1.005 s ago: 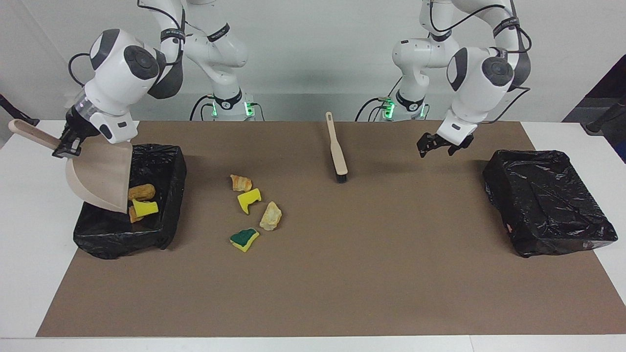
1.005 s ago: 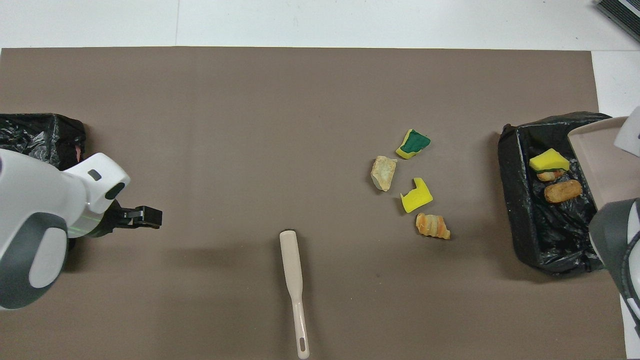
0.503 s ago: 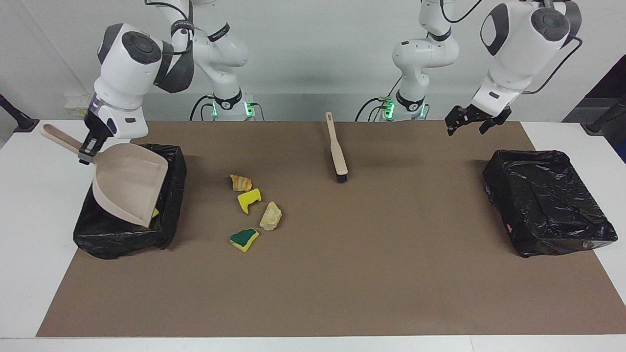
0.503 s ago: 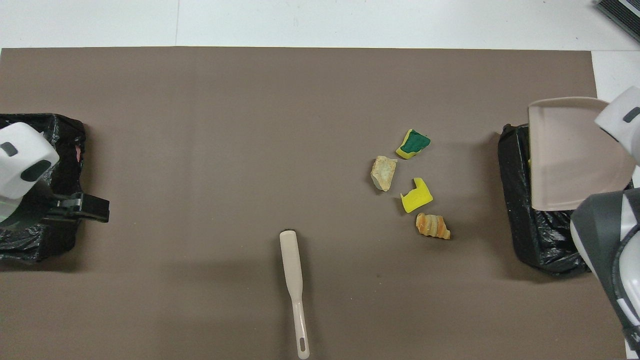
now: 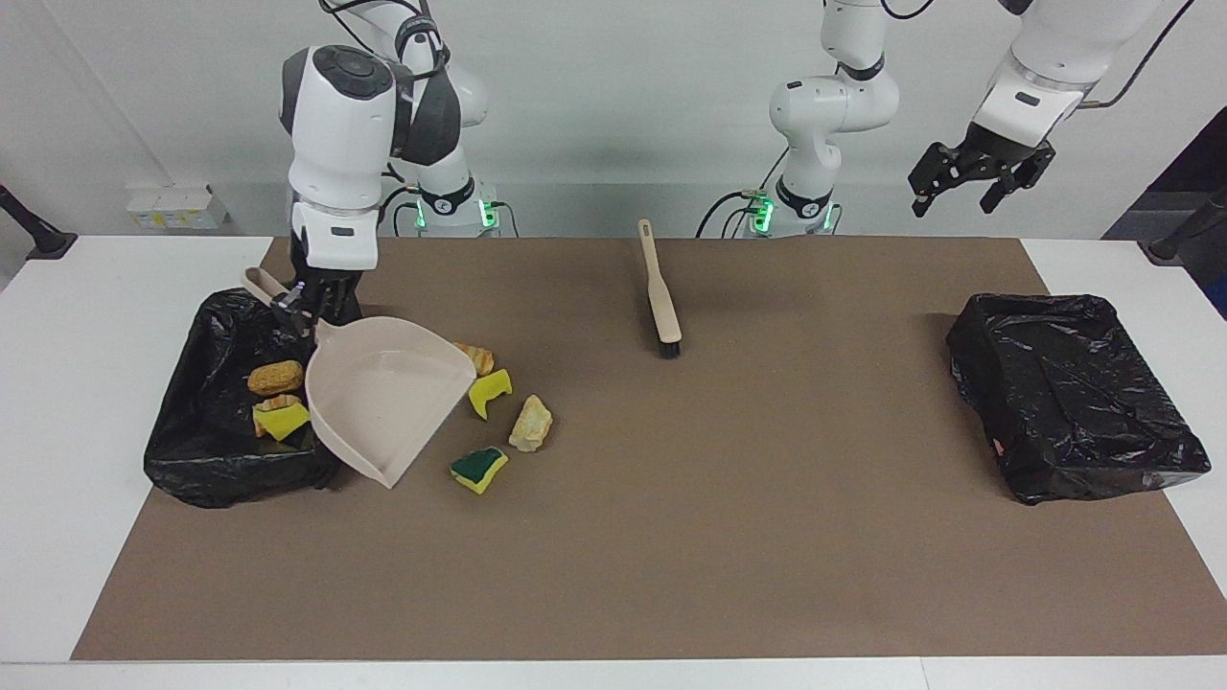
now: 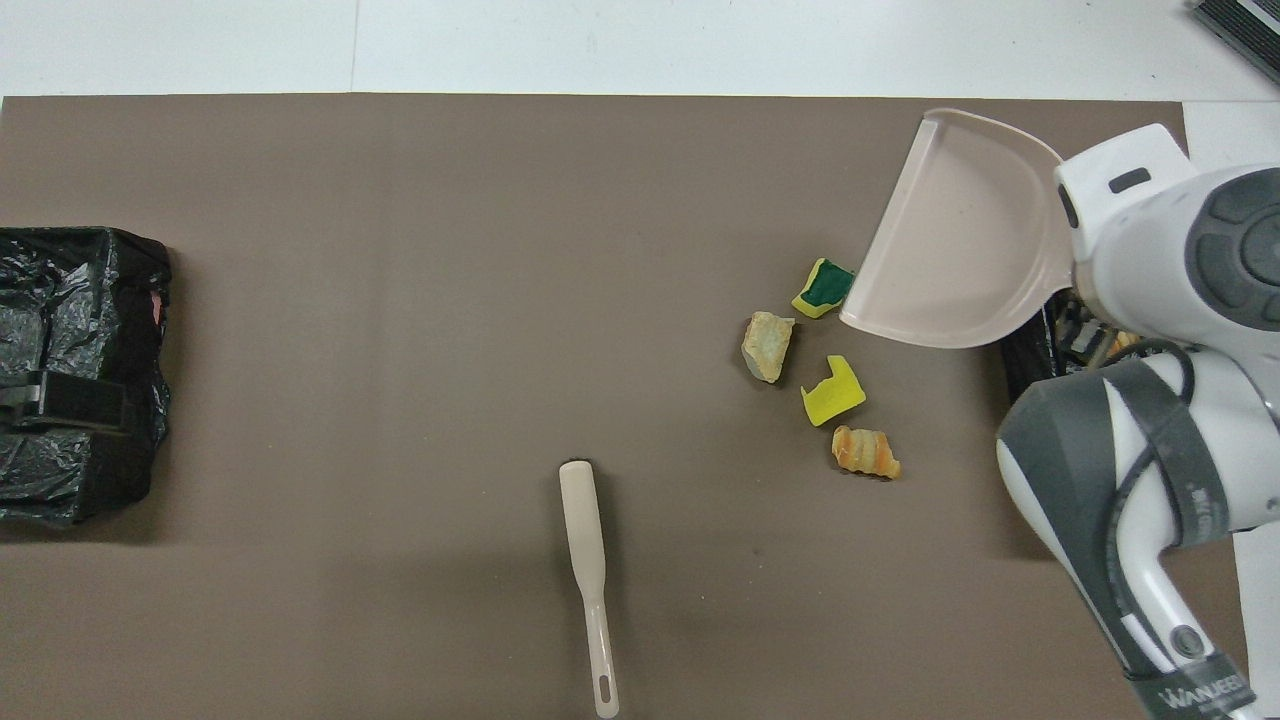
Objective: Sweep and dump trash in bin
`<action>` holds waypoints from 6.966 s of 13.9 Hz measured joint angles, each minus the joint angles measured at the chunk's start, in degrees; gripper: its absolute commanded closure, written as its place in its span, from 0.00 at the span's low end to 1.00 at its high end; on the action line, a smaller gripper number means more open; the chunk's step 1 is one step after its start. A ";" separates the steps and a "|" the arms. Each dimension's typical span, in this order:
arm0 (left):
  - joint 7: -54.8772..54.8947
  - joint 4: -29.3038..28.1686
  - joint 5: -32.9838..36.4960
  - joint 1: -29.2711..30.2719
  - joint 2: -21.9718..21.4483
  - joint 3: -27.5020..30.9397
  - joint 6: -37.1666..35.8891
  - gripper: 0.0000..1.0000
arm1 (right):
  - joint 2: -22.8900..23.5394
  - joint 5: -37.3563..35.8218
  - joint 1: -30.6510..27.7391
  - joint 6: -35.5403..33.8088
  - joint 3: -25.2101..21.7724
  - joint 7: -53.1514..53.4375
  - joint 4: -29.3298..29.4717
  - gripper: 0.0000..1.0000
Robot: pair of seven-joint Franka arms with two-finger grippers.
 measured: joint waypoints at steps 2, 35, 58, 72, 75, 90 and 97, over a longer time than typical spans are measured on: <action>-0.09 0.94 0.00 0.00 0.55 -0.07 -0.01 0.00 | 4.23 2.03 3.44 -0.01 0.08 12.34 4.11 1.00; -0.10 0.95 0.00 0.00 0.90 -0.16 -0.08 0.00 | 46.81 13.02 28.07 -1.51 4.55 83.17 43.02 0.55; -0.10 0.95 0.00 0.00 0.90 -0.16 -0.08 0.00 | -0.45 27.17 30.54 1.31 6.26 81.24 -13.63 0.09; -0.10 0.95 0.00 0.00 0.90 -0.16 -0.08 0.00 | 1.27 30.26 40.30 16.85 6.22 80.65 -27.51 0.93; -0.10 0.95 0.00 0.00 0.90 -0.16 -0.08 0.00 | 1.26 30.28 40.32 16.89 6.17 80.70 -27.45 1.00; -0.10 0.95 0.00 0.00 0.90 -0.16 -0.08 0.00 | -14.01 30.29 30.17 -3.00 5.47 83.12 -26.80 1.00; -0.10 0.95 0.00 0.00 0.90 -0.16 -0.08 0.00 | -16.50 30.00 14.89 -9.20 5.15 83.08 -27.71 1.00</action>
